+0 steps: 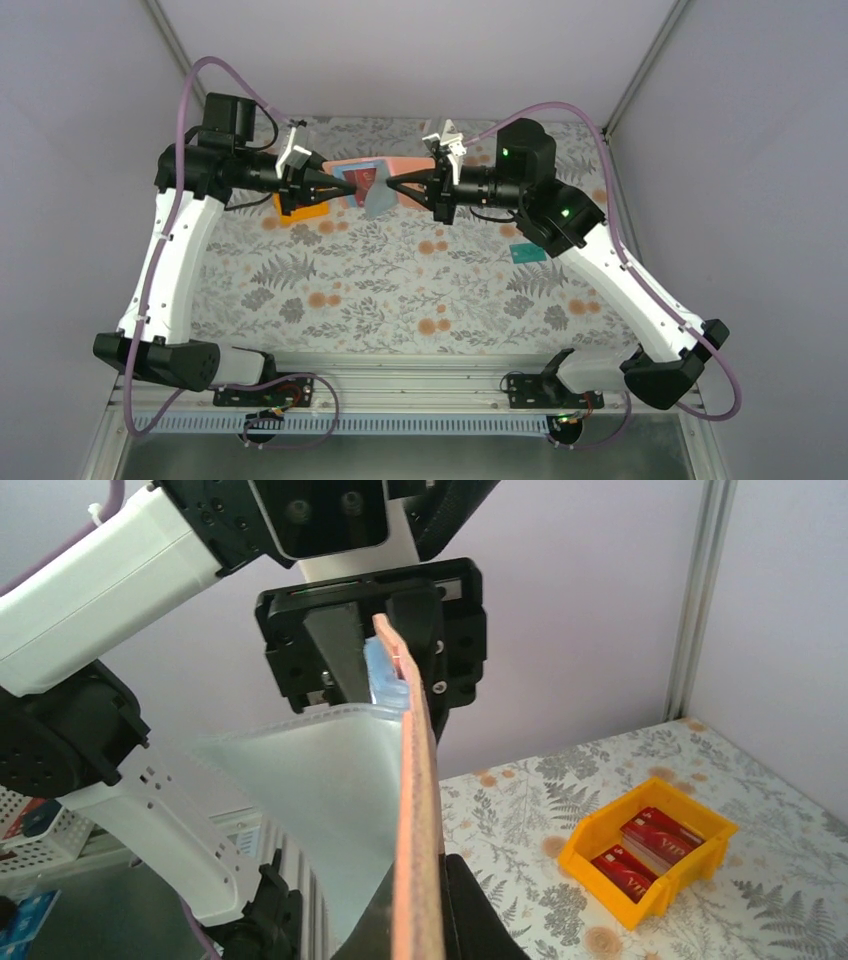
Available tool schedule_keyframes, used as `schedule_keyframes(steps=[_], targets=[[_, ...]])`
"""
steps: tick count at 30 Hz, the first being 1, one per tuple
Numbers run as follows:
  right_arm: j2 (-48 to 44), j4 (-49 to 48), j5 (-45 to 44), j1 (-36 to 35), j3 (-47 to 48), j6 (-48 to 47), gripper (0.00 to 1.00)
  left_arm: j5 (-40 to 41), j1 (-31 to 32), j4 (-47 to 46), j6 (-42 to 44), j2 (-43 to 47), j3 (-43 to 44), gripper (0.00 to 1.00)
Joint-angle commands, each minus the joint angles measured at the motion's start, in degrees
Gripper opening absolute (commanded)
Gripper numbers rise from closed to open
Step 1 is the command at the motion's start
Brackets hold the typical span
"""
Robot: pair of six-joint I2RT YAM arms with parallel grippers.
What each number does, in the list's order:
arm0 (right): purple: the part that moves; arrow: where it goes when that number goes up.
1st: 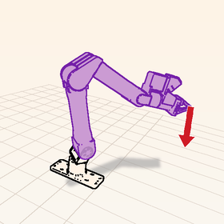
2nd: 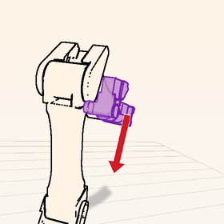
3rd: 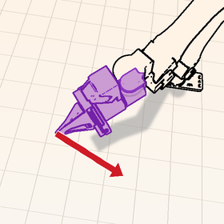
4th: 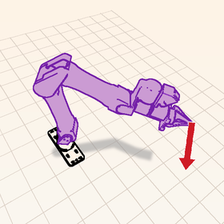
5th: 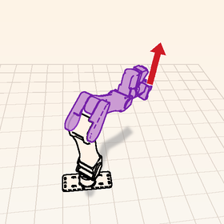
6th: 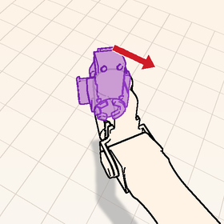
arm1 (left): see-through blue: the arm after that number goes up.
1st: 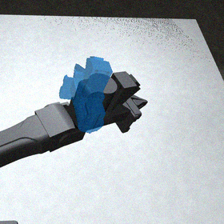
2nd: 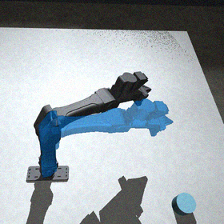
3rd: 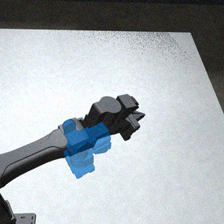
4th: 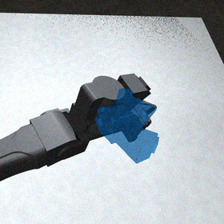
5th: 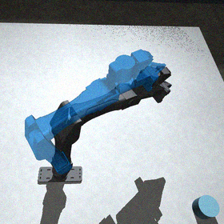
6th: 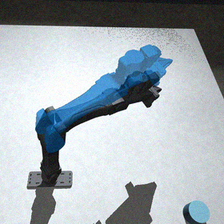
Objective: Take the credit cards out of the card holder
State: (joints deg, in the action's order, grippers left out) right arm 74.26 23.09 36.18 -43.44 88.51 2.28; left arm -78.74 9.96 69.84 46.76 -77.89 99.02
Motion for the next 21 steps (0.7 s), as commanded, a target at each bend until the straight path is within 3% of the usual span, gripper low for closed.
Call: schedule_keyframes(steps=[1,3,5,8,9,11,13,16,18,21], targets=[[1.20,-1.16,4.69,0.11,1.76,-0.44,0.04,-0.63,-0.27,-6.38,-5.46,0.65,-2.47,0.03],[1.77,-0.05,4.80,0.14,2.34,-1.26,0.06,-0.62,-0.27,-6.40,-5.67,0.68,-2.79,0.02],[1.62,1.50,1.21,0.22,2.60,-2.16,0.19,2.33,-0.24,-8.23,-8.29,0.97,-2.66,0.02],[-0.41,1.40,-5.62,2.36,0.35,-1.74,0.36,19.86,-0.22,-15.75,-18.20,1.46,-3.71,0.02],[-1.10,1.54,-6.66,3.59,-0.31,-1.12,0.53,29.30,-0.22,-17.87,-20.88,1.70,-4.49,0.02],[-2.68,1.58,-11.46,5.56,-1.43,1.10,0.97,49.76,-0.19,-20.93,-22.21,1.85,-6.44,0.02],[-3.61,2.53,-16.94,6.47,-1.33,2.94,1.00,67.16,0.23,-23.27,-21.44,1.77,-8.30,0.02],[-3.37,3.95,-21.18,6.70,0.33,4.45,1.00,78.51,1.71,-24.13,-19.30,2.06,-9.60,0.02],[-2.34,3.71,-19.13,6.63,1.50,6.07,1.00,77.44,2.09,-23.46,-19.31,2.16,-9.10,0.02],[1.08,1.34,-1.67,5.90,2.79,6.27,1.00,62.96,2.16,-20.87,-20.19,1.53,-7.02,0.03]])
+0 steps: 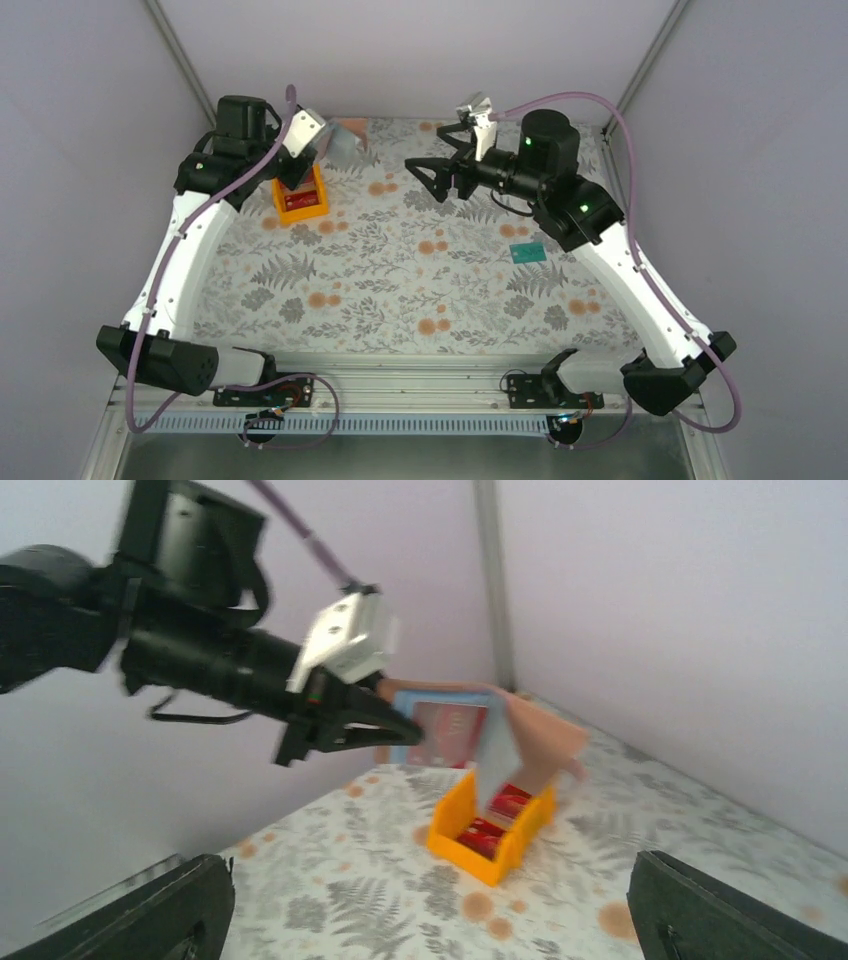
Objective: Take the credit cards out of the card holder
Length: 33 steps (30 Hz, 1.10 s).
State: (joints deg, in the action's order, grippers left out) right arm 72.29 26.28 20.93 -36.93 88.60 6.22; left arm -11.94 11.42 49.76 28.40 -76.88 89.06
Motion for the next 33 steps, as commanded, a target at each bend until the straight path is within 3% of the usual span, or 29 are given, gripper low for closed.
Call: schedule_keyframes(steps=[1,4,6,12,16,23,27,33], targets=[[4.70,-2.49,20.44,-1.39,3.64,2.77,1.00,-8.58,0.65,-0.20,-2.25,0.29,3.53,0.02],[8.65,-9.91,34.25,-3.29,4.22,5.84,0.90,-20.28,0.54,1.15,-3.40,-0.92,5.21,0.02],[8.87,-17.32,38.19,-4.07,1.16,9.11,0.84,-26.70,0.27,1.59,-3.53,-1.19,5.82,0.02],[10.44,-15.78,24.63,-3.60,0.56,9.18,0.53,-46.10,-0.79,4.73,-0.11,-0.92,7.43,0.02],[10.15,-14.07,19.63,-1.91,-1.41,9.59,0.48,-55.78,-1.34,8.87,5.18,-0.74,8.31,0.02],[7.71,-11.55,23.04,1.46,-1.94,7.09,0.44,-63.74,-1.36,17.73,16.51,-0.45,10.07,0.02],[9.39,-8.07,28.70,1.47,-0.38,3.95,0.43,-64.96,-1.40,18.38,17.58,-0.47,9.83,0.02],[11.10,-6.12,35.93,0.26,-1.04,0.97,0.31,-65.39,-1.35,18.32,17.23,-0.73,10.59,0.02]])
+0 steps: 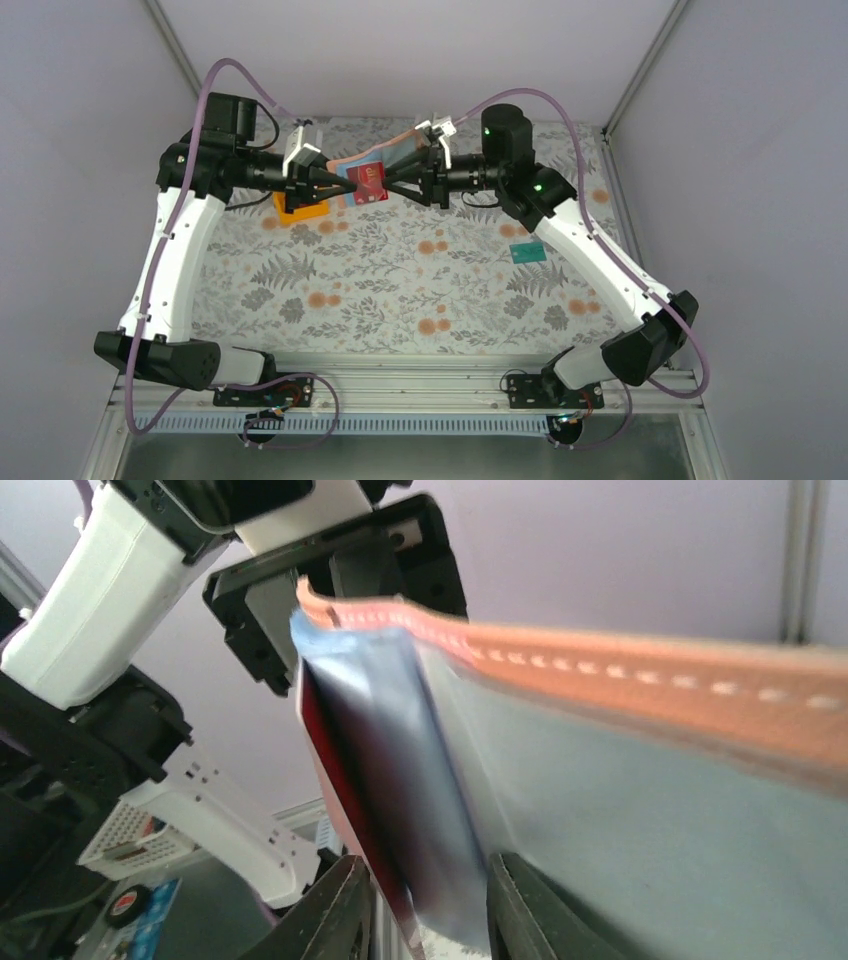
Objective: Take the credit cards out of the card holder
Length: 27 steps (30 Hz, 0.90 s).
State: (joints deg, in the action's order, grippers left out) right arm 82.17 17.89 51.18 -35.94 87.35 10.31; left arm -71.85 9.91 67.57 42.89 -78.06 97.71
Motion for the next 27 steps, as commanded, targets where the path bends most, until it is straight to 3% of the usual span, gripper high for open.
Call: schedule_keyframes(steps=[1,4,10,17,27], targets=[[1.30,2.56,6.08,-0.98,0.19,-3.77,0.26,-5.49,0.17,0.50,2.71,0.44,2.02,0.02],[1.14,2.93,5.91,-1.15,0.15,-4.84,0.05,-5.66,0.05,0.45,2.71,0.33,2.09,0.02],[-0.80,2.53,5.86,-1.17,-0.06,-6.12,0.04,-5.74,0.02,0.67,3.06,0.34,1.78,0.03],[-2.38,3.84,4.50,-1.07,0.47,-7.89,0.04,-6.84,0.02,1.95,4.65,0.39,1.31,0.26],[-3.88,7.01,1.32,-0.34,0.89,-9.71,0.04,-7.07,0.02,2.93,5.85,0.54,1.34,0.23]])
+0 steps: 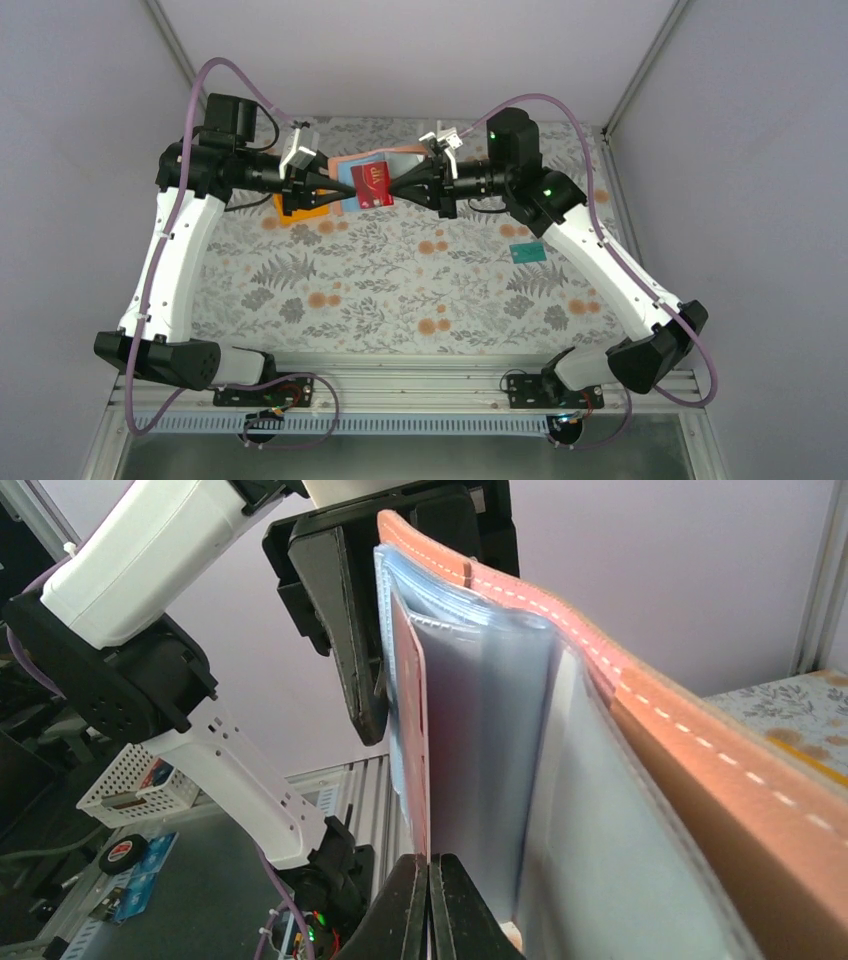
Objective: Take the credit cards out of the card holder
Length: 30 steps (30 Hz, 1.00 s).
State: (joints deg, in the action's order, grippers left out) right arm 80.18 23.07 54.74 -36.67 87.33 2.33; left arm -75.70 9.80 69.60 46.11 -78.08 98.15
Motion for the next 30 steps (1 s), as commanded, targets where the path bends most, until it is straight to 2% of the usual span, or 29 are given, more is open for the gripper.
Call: schedule_keyframes(steps=[1,6,15,24,30], targets=[[-2.13,2.31,-2.60,0.61,0.91,-1.91,0.04,-3.22,0.14,0.89,2.65,0.64,0.86,0.21],[-3.53,4.88,-4.62,2.03,0.08,-3.43,0.04,-3.37,0.06,0.89,2.35,0.68,0.99,0.03],[-7.86,5.82,-4.67,7.32,-4.52,-3.28,0.04,-3.41,-0.29,-0.88,0.41,0.37,0.08,0.02],[-8.31,7.92,-2.81,8.64,-2.95,-4.15,0.04,-2.48,-1.19,-5.30,-4.35,0.64,-1.65,0.02],[-5.74,3.16,6.38,7.96,-3.05,1.21,0.04,-1.12,-1.32,-11.80,-11.65,0.36,-5.10,0.02]])
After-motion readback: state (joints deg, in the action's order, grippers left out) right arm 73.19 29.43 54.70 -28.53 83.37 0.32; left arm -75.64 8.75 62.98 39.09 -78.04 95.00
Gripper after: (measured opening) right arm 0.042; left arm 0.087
